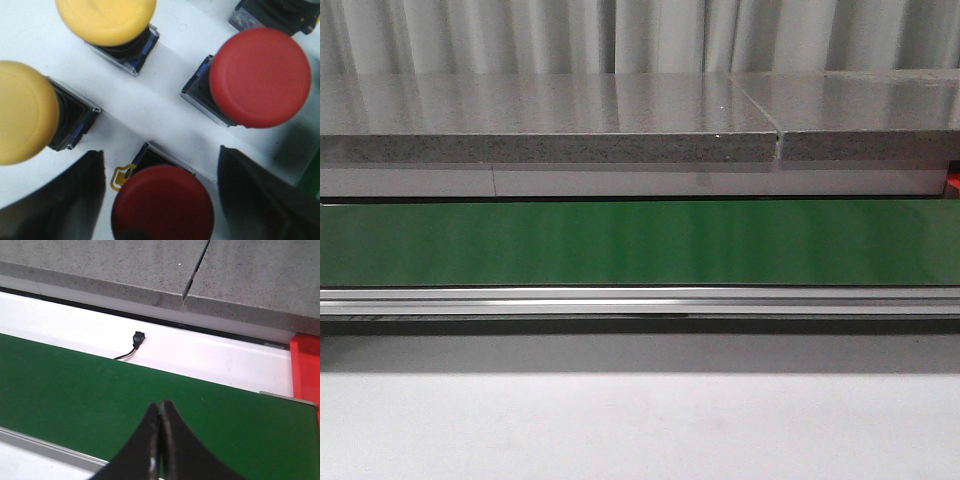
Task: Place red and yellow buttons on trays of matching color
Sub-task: 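Lower the left gripper onto the next red button in the cluster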
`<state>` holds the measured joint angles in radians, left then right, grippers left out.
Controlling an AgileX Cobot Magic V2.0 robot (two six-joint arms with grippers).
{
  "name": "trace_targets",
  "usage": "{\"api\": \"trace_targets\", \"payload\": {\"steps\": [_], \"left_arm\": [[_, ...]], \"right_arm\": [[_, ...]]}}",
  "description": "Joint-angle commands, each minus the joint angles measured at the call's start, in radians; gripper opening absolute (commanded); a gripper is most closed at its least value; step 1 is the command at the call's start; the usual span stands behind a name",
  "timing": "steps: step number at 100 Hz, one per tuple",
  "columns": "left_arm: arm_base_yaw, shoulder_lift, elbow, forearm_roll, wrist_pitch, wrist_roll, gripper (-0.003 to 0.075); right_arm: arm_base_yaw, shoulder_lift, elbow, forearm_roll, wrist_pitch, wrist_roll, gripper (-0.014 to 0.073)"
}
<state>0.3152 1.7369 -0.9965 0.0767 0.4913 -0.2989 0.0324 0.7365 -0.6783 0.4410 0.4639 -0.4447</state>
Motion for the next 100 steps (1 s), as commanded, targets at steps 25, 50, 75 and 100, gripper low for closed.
{"api": "trace_targets", "payload": {"steps": [25, 50, 75, 100], "left_arm": [[0.001, -0.091, -0.027, -0.007, 0.023, -0.008, 0.0001], [0.001, -0.251, -0.027, -0.007, 0.043, -0.008, -0.0019], [-0.010, -0.385, -0.088, -0.012, 0.119, 0.025, -0.0019], [-0.146, -0.386, -0.159, -0.016, 0.179, 0.079, -0.0019]], "right_arm": [[0.000, -0.005, -0.024, 0.017, -0.065, -0.009, -0.0067], [0.000, -0.005, -0.024, 0.017, -0.065, -0.009, -0.0067], [0.000, -0.005, -0.024, 0.017, -0.065, -0.009, -0.0067], [0.000, -0.005, -0.024, 0.017, -0.065, -0.009, -0.0067]]}}
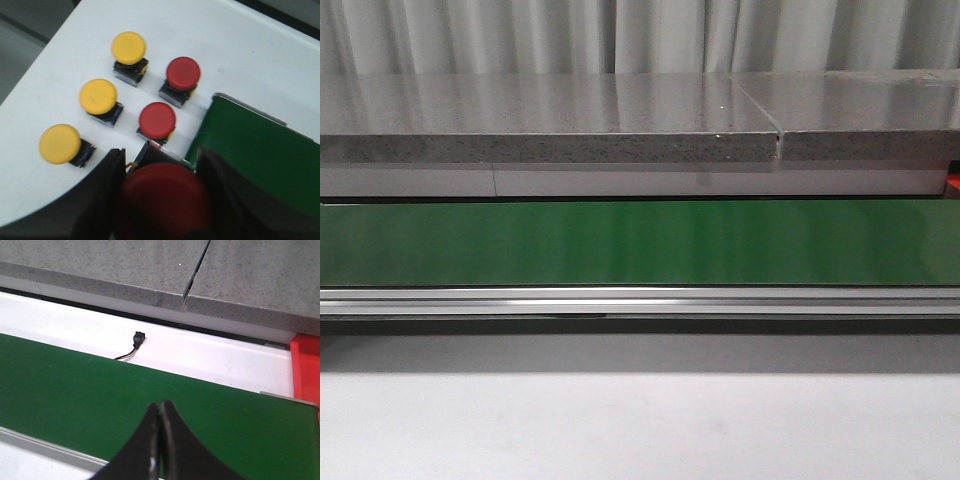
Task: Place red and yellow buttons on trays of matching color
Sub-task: 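Lower the left gripper onto the next red button in the cluster, then set the red button on the green belt and open the left gripper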
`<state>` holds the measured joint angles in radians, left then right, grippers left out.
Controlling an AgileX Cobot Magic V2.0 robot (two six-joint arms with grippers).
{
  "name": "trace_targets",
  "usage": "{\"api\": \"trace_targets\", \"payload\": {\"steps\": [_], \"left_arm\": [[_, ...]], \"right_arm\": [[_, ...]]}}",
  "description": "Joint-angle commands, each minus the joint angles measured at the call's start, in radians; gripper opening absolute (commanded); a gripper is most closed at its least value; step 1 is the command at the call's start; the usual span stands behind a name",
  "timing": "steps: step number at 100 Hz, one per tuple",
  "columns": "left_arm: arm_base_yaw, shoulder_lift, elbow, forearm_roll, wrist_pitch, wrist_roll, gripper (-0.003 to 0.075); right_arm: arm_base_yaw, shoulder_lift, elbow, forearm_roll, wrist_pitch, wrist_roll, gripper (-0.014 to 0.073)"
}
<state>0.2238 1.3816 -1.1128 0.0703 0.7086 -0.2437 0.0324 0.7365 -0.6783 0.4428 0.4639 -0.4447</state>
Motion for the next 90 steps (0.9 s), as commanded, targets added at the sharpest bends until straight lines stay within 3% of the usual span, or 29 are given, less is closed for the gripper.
{"api": "trace_targets", "payload": {"steps": [1, 22, 90], "left_arm": [[-0.064, -0.031, -0.043, -0.009, -0.040, 0.024, -0.0019], [-0.149, 0.007, -0.043, -0.001, -0.054, 0.025, -0.0019], [-0.155, 0.183, -0.043, -0.020, -0.062, 0.025, -0.0018]], "right_arm": [[0.000, -0.005, -0.024, 0.015, -0.065, -0.009, -0.0067], [0.000, -0.005, -0.024, 0.015, -0.065, -0.009, -0.0067], [0.000, -0.005, -0.024, 0.015, -0.065, -0.009, -0.0067]]}}
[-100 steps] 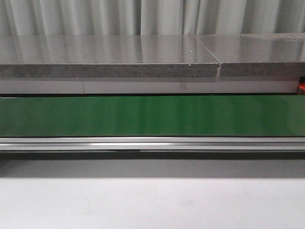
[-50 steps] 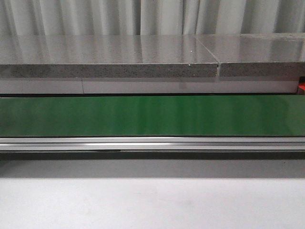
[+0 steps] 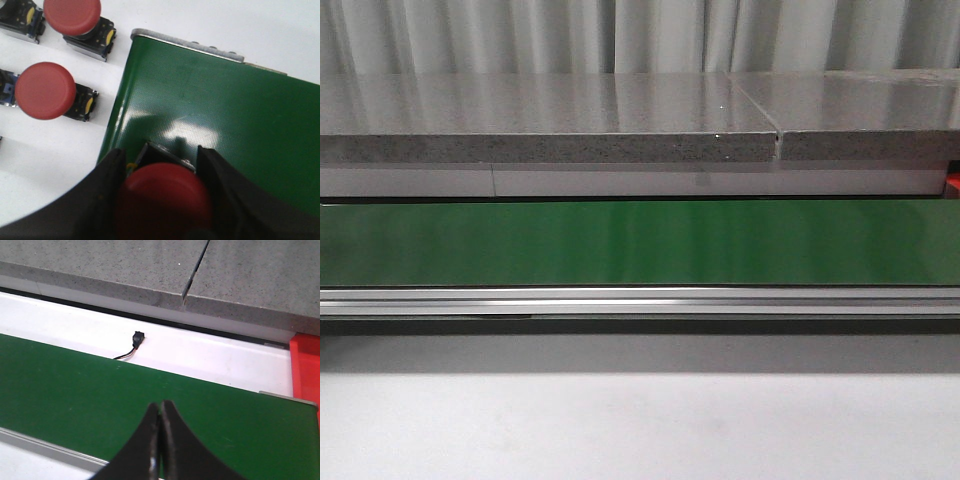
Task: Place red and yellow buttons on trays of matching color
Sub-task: 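Set the red button on the green belt and open the left gripper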
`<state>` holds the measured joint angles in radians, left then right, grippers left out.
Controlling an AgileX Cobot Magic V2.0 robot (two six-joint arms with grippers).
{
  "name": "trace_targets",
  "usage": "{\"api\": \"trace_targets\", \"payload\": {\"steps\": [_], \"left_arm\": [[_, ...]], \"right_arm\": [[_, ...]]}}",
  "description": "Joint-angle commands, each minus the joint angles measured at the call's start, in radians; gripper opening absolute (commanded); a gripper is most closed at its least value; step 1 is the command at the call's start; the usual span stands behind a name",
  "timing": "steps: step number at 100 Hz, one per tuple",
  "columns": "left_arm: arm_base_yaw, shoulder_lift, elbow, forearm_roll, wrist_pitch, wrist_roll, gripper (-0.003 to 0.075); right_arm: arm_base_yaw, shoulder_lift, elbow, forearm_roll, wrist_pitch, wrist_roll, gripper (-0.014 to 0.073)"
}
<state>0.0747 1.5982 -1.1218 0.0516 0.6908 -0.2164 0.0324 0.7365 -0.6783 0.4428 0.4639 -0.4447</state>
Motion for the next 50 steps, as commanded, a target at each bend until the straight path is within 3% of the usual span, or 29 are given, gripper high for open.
{"api": "trace_targets", "payload": {"steps": [1, 7, 17, 39, 50], "left_arm": [[-0.006, -0.033, -0.034, -0.001, -0.044, -0.002, -0.0016], [-0.006, -0.033, -0.034, -0.001, -0.044, -0.001, 0.0003], [-0.013, -0.033, -0.034, -0.006, -0.044, 0.016, 0.0099], [-0.049, -0.033, -0.034, -0.006, -0.049, 0.037, 0.0488], [-0.068, -0.033, -0.040, -0.006, -0.053, 0.043, 0.0585]], "right_arm": [[0.000, -0.005, -0.024, 0.015, -0.065, -0.009, -0.0067], [0.000, -0.005, -0.024, 0.015, -0.065, -0.009, -0.0067], [0.000, -0.005, -0.024, 0.015, -0.065, -0.009, -0.0067], [0.000, -0.005, -0.024, 0.015, -0.065, -0.009, -0.0067], [0.000, -0.005, -0.024, 0.015, -0.065, -0.009, -0.0067]]}}
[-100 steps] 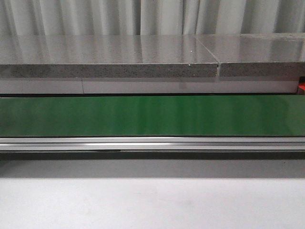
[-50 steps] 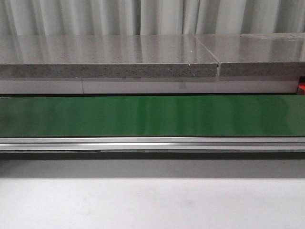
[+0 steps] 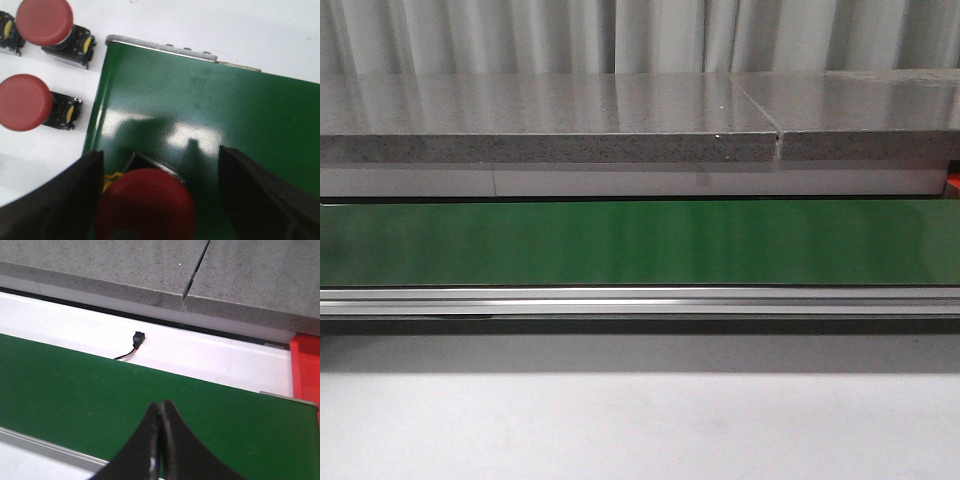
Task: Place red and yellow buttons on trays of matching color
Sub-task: 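Set the red button on the green belt and open the left gripper, then grasp a yellow-capped button from the cluster with the left gripper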
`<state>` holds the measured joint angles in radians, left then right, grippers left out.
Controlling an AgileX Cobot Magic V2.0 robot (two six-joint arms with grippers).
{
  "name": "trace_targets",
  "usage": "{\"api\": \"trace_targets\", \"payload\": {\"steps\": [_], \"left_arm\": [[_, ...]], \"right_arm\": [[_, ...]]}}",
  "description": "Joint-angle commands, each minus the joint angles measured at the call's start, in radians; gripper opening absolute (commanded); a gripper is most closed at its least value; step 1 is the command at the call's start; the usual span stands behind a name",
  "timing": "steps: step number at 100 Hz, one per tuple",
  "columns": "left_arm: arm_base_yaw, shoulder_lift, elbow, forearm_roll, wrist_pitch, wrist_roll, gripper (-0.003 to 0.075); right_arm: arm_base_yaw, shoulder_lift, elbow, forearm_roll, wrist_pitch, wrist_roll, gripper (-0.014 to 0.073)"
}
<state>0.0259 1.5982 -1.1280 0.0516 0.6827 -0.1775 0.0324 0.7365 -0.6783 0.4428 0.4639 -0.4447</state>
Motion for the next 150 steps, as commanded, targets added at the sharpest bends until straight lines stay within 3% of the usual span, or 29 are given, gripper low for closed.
{"api": "trace_targets", "payload": {"steps": [1, 56, 112, 150], "left_arm": [[-0.021, -0.033, -0.034, -0.006, -0.045, 0.004, 0.0587], [-0.021, -0.111, -0.152, 0.012, -0.045, 0.004, 0.0589], [0.292, -0.137, -0.075, 0.013, 0.042, -0.007, 0.0589], [0.466, -0.109, 0.054, 0.024, -0.102, -0.021, 0.0589]], "right_arm": [[0.000, -0.005, -0.024, 0.015, -0.065, -0.009, -0.0067], [0.000, -0.005, -0.024, 0.015, -0.065, -0.009, -0.0067], [0.000, -0.005, -0.024, 0.015, -0.065, -0.009, -0.0067], [0.000, -0.005, -0.024, 0.015, -0.065, -0.009, -0.0067]]}}
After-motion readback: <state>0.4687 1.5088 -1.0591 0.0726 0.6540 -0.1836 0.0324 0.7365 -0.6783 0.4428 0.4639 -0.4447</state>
